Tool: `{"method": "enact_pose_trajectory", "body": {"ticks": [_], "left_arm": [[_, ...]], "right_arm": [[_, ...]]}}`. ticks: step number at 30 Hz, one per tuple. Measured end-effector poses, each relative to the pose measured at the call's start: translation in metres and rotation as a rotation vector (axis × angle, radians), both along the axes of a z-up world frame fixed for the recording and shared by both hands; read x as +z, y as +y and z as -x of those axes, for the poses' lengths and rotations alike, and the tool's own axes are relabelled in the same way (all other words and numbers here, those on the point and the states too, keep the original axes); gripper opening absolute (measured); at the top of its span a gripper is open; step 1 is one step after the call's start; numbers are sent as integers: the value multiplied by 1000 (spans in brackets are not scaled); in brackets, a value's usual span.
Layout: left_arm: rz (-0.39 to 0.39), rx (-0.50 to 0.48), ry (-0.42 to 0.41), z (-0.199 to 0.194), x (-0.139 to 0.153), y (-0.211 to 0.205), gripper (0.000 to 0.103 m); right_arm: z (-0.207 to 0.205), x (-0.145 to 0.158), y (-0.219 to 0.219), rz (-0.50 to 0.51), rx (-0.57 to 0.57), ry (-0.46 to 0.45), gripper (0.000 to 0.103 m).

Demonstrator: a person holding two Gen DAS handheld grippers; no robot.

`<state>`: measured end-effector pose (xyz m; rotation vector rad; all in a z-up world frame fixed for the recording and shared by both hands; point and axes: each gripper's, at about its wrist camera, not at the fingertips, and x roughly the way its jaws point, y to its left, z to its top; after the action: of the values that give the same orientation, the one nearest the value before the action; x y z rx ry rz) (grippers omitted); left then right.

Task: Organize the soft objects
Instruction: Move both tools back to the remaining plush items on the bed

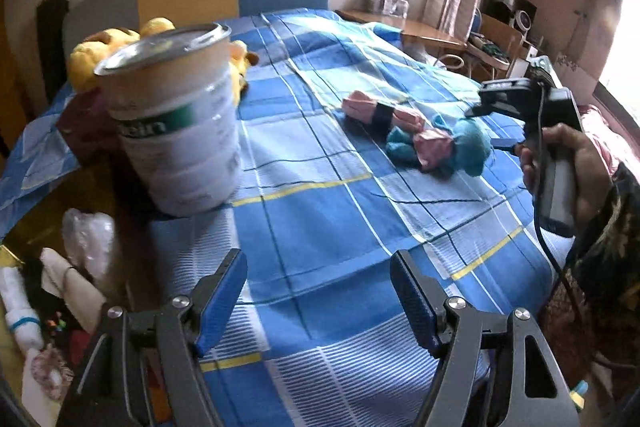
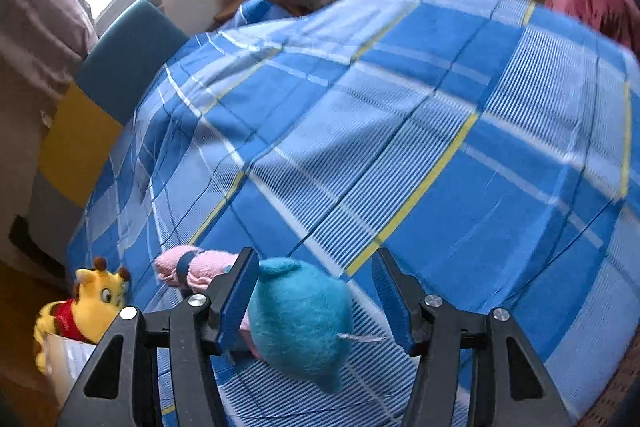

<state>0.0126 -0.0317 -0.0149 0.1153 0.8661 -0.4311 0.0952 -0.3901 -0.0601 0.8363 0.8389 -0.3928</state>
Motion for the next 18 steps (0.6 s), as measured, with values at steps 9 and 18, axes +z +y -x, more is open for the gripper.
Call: {"method": "enact_pose_trajectory", "body": {"ticks": [9,18], "left_arm": [[25,15,6,7,1,16,75],[44,75,17,1,-2,41,75]], "right_arm": [[0,2,37,-108,195,-6,62],[29,55,97,-85,628,-63,62]]}}
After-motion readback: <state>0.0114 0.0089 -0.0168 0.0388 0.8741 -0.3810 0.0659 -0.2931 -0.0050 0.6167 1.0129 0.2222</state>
